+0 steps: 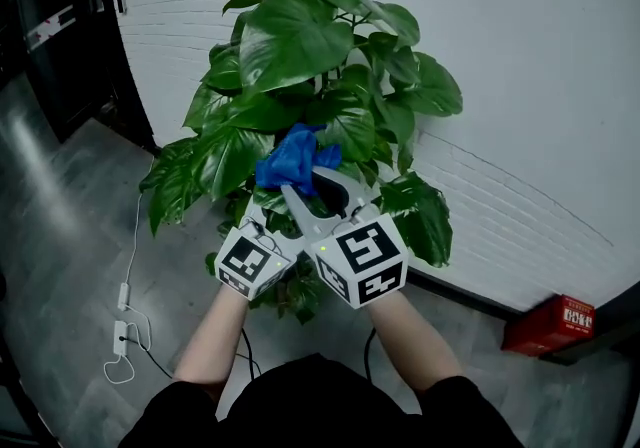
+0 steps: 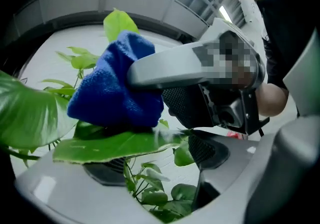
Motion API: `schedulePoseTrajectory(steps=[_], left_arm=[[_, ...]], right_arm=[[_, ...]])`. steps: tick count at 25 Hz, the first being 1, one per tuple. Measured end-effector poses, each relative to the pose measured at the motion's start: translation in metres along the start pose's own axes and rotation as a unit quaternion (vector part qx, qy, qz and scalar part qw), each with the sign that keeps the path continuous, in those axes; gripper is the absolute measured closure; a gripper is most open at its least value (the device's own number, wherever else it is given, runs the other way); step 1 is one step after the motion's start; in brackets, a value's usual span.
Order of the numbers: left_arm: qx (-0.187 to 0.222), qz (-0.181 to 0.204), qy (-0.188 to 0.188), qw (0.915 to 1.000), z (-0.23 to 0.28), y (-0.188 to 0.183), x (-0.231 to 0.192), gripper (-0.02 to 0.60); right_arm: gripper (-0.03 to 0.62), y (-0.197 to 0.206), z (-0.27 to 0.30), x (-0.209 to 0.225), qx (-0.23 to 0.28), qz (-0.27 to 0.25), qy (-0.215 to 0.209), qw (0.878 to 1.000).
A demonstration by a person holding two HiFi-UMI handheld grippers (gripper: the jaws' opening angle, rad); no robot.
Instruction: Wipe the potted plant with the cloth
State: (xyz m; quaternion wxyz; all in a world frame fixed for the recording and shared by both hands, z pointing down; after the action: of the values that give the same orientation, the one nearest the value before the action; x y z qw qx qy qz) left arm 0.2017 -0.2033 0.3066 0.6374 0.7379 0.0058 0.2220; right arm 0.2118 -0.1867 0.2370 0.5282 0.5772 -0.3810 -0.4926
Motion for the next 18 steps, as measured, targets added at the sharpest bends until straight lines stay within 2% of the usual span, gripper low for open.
schedulePoseTrajectory(steps=[3,8,18], left_arm=[[0.000,-0.010,0.003,0.9999,-0.002,0.001,0.005,0.214],[-0.004,0.033,0.020,0.9993,-0.002,0.003,0.013,0.219],[-0.021,0.039,0.023,0.9987,-0.012,0.013,0.014,0.219]], right_arm=[[0.491,0.002,-0.006,-0.004,0.001,-0.004,0.001,1.000],[0.491,0.005,-0.011,-0.009,-0.015,0.004,-0.028,0.999],[0.491,0.018,-0.019,-0.024,-0.038,-0.003,-0.049,0.998]])
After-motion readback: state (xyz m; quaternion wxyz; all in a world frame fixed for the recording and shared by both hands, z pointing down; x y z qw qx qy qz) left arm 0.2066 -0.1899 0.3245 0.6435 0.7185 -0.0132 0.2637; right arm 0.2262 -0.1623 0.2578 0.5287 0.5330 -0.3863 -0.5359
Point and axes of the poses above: the fingertips, and each gripper's own axes: z forward along the fingers, x to its right, y out of its underside, the point moved 3 cm from there along -z, backward along the fingers, and after that the axes turned 3 degrees about -x, right-handed, at the moved point
